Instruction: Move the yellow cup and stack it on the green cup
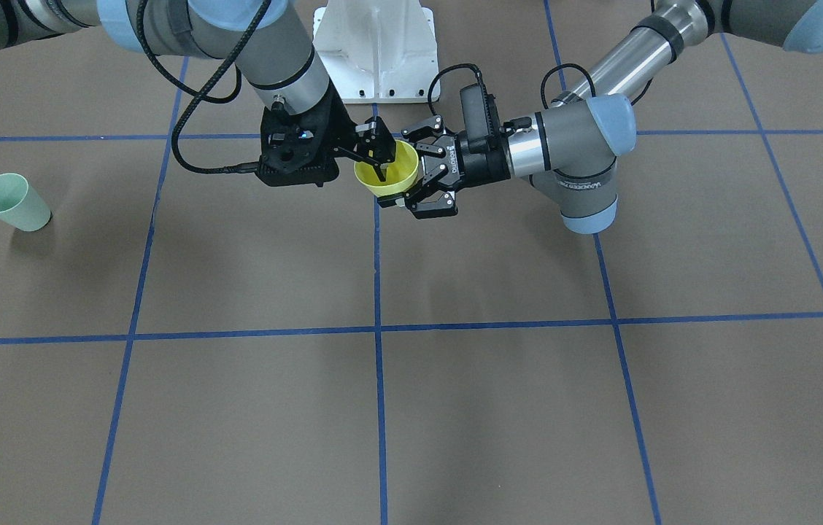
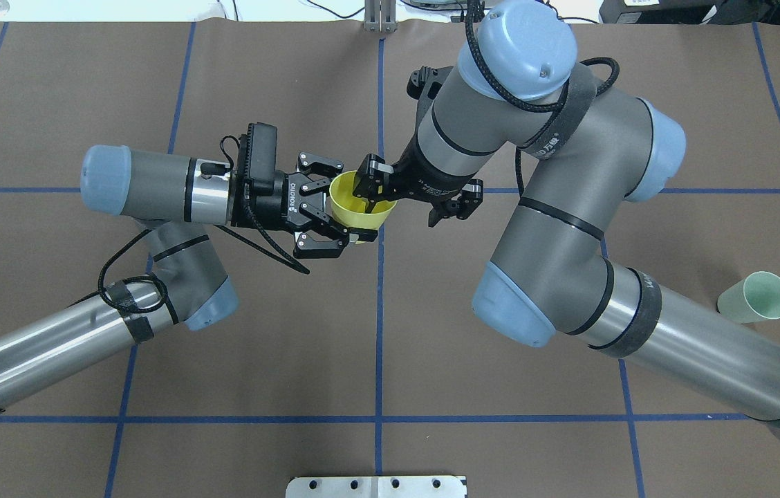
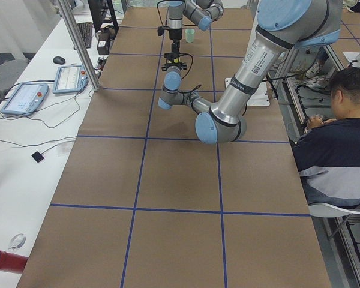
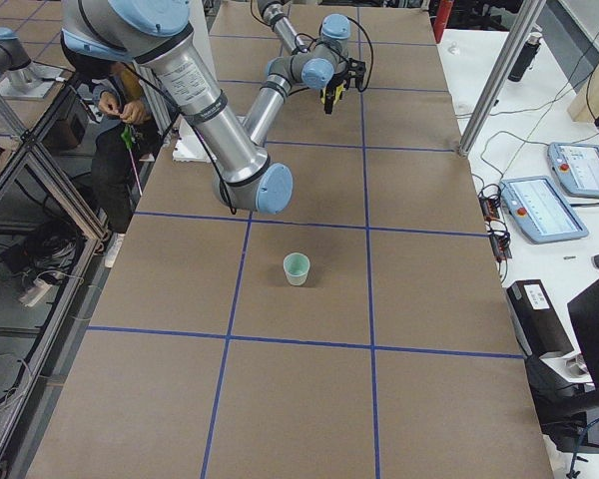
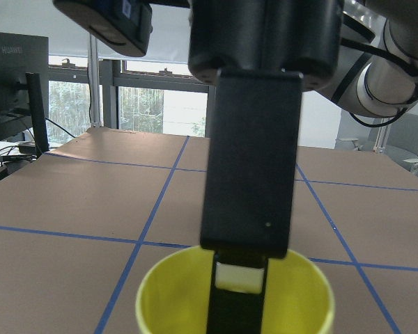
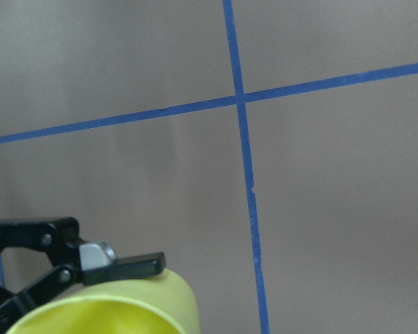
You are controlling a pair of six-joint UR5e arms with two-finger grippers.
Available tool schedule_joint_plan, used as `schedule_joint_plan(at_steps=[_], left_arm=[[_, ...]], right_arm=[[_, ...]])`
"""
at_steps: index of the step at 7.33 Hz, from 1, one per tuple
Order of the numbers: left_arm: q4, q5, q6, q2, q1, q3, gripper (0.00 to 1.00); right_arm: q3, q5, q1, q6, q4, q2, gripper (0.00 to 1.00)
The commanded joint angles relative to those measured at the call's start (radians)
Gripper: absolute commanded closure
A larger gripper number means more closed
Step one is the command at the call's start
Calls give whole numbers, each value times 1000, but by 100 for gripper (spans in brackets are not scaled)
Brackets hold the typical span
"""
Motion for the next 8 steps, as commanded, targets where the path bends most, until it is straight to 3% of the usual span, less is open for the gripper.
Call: schedule_joint_plan(at_steps=[1, 2, 3, 4, 6, 8], left_arm=[[-5, 0, 0, 0, 3, 0, 69], [-5, 0, 0, 0, 14, 0, 57], [-9, 0, -4, 0, 23, -3, 34], [-14, 2, -6, -2, 26, -4, 20], [-29, 17, -17, 1, 26, -4, 0], [-43, 83, -52, 1, 26, -4, 0]], right_arm=[[6, 2, -2, -10, 0, 10, 100], [18, 5, -2, -17, 0, 12, 100], [23, 4, -2, -17, 0, 12, 100], [21, 4, -2, -17, 0, 7, 100], [23, 2, -1, -17, 0, -23, 100], [61, 1, 5, -17, 0, -74, 100]])
